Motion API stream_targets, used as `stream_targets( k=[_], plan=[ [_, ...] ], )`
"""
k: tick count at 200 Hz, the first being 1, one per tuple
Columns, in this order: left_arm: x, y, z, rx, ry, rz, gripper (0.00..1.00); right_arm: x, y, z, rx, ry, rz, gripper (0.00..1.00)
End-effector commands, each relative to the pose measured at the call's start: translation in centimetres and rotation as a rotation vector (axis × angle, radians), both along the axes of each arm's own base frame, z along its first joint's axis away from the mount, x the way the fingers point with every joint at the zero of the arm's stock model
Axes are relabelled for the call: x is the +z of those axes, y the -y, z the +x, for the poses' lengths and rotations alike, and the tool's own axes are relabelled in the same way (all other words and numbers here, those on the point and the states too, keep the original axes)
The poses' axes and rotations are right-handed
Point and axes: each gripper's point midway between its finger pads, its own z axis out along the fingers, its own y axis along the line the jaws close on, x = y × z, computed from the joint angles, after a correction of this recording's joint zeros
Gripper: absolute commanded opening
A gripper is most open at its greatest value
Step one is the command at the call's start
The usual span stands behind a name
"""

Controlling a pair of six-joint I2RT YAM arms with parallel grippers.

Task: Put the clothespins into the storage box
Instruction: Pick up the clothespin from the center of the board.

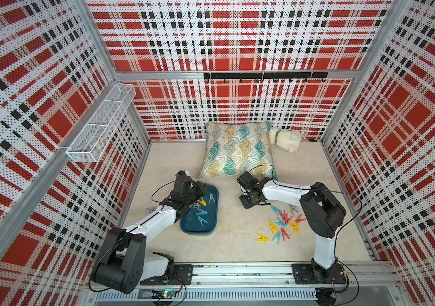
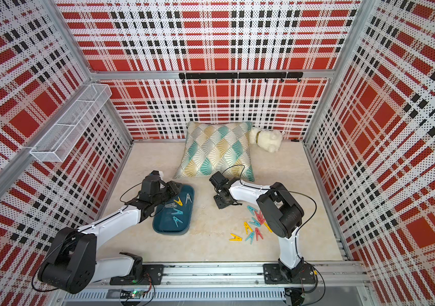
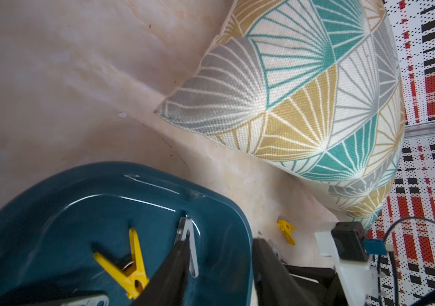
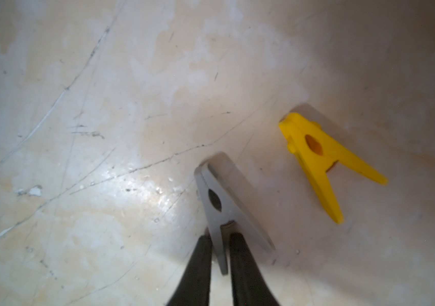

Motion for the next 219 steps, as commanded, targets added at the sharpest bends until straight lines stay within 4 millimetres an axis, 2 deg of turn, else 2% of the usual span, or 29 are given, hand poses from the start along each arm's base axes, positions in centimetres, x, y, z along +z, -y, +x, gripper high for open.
stream_targets(
  k=[1, 35, 81, 138, 219],
  plan=[
    [0.9, 0.4, -0.4, -0.011, 0.03, -0.012, 0.44, -0.5, -0.2, 0.1, -0.005, -0.015, 0.016, 0.07],
    [2.2, 1.4, -0.7, -0.029, 0.056, -0.031, 0.44, 0.4, -0.6, -0.9, -0.015, -0.034, 0.079, 0.0],
    [4.1, 3.5, -0.7, -0.063, 0.084, -0.008, 0.46, 3.0, -0.8, -2.1, -0.029, -0.029, 0.169, 0.0],
    [4.1, 5.4, -1.3, -0.098, 0.079, -0.007, 0.47, 6.6, -0.9, -2.8, -0.029, -0.003, 0.238, 0.0],
    [3.9, 9.4, -1.9, -0.177, 0.068, -0.032, 0.49, 11.0, -1.6, -3.7, -0.023, 0.009, 0.352, 0.0]
  ],
)
